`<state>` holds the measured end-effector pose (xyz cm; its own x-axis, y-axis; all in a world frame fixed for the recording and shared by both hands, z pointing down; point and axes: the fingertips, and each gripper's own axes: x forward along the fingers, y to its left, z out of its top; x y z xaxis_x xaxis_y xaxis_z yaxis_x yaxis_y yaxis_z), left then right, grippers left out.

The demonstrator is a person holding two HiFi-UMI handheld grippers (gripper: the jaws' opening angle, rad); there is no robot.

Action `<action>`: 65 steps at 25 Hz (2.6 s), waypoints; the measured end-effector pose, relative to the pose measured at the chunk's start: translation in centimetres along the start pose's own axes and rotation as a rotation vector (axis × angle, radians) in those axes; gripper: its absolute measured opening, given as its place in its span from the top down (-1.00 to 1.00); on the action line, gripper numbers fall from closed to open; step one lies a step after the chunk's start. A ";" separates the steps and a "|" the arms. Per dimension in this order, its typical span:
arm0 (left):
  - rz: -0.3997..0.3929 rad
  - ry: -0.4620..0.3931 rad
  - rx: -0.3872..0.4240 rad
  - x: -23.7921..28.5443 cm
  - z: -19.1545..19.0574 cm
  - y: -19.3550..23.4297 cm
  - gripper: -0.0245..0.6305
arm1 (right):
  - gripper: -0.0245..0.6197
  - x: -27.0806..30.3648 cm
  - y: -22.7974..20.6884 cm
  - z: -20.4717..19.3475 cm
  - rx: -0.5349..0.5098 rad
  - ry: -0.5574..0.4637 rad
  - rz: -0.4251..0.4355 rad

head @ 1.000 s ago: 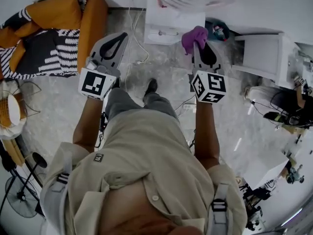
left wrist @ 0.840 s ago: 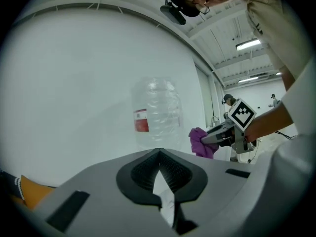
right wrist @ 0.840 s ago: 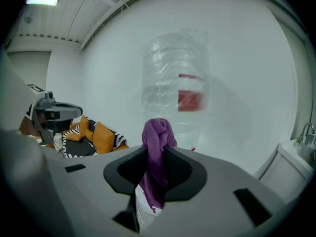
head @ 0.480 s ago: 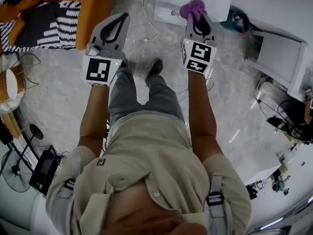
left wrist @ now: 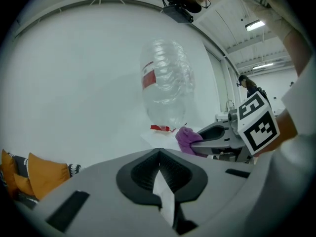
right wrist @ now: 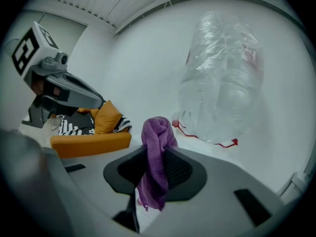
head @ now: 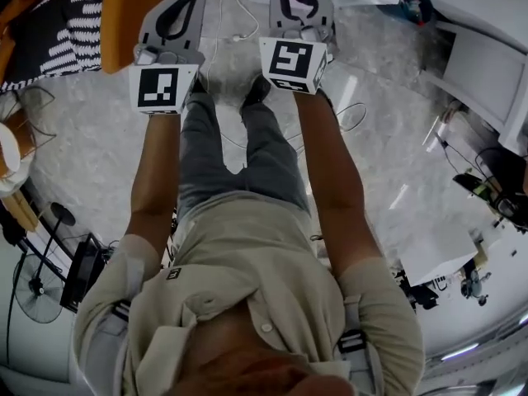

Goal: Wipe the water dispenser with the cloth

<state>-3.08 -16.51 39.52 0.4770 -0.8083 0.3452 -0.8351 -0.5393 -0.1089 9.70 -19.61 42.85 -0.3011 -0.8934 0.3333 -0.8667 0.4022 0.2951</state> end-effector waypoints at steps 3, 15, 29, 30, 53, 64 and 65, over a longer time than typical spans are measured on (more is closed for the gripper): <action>-0.011 -0.020 0.009 1.5 -0.1 -1.0 0.87 | 0.60 -1.1 -2.2 -1.4 -0.008 -0.027 -0.035; -0.095 -0.046 0.009 3.5 0.9 -4.4 0.88 | 0.60 -5.4 -12.1 -6.2 0.099 0.027 -0.321; -0.064 -0.012 -0.008 2.4 -2.0 -0.9 0.87 | 0.60 -0.2 -0.3 -4.8 0.165 0.042 -0.157; -0.063 -0.009 -0.008 2.3 -2.3 -0.8 0.88 | 0.60 0.3 0.9 -4.6 0.167 0.041 -0.131; -0.136 0.022 0.005 3.9 -4.1 -4.5 0.88 | 0.60 -5.3 -11.9 -16.9 0.278 0.250 -0.392; -0.158 0.041 0.009 4.2 -4.9 -6.2 0.88 | 0.60 -3.4 -9.2 -15.5 0.266 0.208 -0.332; -0.155 0.041 0.008 4.0 -5.1 -6.0 0.88 | 0.60 -2.8 -8.4 -15.1 0.270 0.201 -0.318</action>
<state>2.48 -15.31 46.28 0.5880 -0.7051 0.3964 -0.7500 -0.6588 -0.0592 23.82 -17.46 52.98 0.0563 -0.8967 0.4390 -0.9842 0.0242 0.1755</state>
